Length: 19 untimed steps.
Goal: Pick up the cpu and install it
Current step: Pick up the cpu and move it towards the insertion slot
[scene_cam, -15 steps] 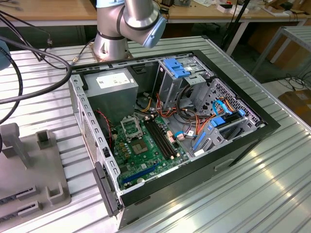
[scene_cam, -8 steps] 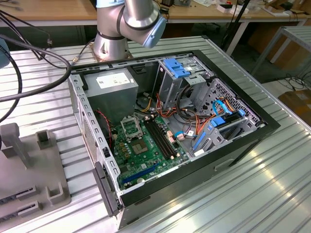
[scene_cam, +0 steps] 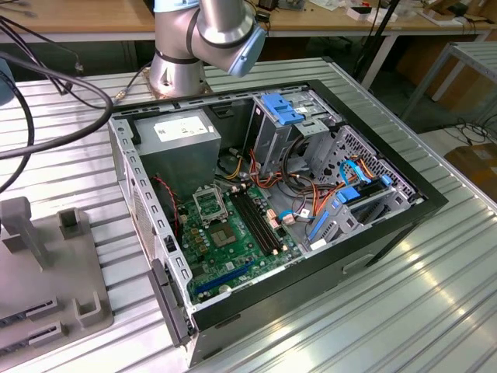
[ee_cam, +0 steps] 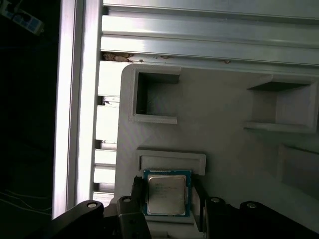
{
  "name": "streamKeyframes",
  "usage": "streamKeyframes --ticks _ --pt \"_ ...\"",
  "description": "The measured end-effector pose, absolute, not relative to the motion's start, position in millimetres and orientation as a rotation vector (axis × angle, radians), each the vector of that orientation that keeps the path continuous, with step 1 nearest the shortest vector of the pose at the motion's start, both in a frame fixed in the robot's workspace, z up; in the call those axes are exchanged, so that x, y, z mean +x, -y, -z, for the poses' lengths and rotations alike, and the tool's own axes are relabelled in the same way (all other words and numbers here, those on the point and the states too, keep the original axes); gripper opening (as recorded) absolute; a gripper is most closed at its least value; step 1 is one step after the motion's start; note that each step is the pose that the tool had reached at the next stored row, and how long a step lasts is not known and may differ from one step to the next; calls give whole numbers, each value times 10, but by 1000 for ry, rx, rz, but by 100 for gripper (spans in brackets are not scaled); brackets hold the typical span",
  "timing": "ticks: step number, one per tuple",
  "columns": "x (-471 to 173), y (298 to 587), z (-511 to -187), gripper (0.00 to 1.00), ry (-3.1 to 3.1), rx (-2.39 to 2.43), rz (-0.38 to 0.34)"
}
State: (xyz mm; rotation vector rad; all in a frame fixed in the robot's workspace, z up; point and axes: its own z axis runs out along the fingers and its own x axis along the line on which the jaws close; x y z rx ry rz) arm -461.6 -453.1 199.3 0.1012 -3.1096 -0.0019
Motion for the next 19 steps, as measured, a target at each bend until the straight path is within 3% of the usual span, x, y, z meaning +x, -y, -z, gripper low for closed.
streamKeyframes --ticks 19 --pt "-4601 4530 -1982 47 3111 44 1"
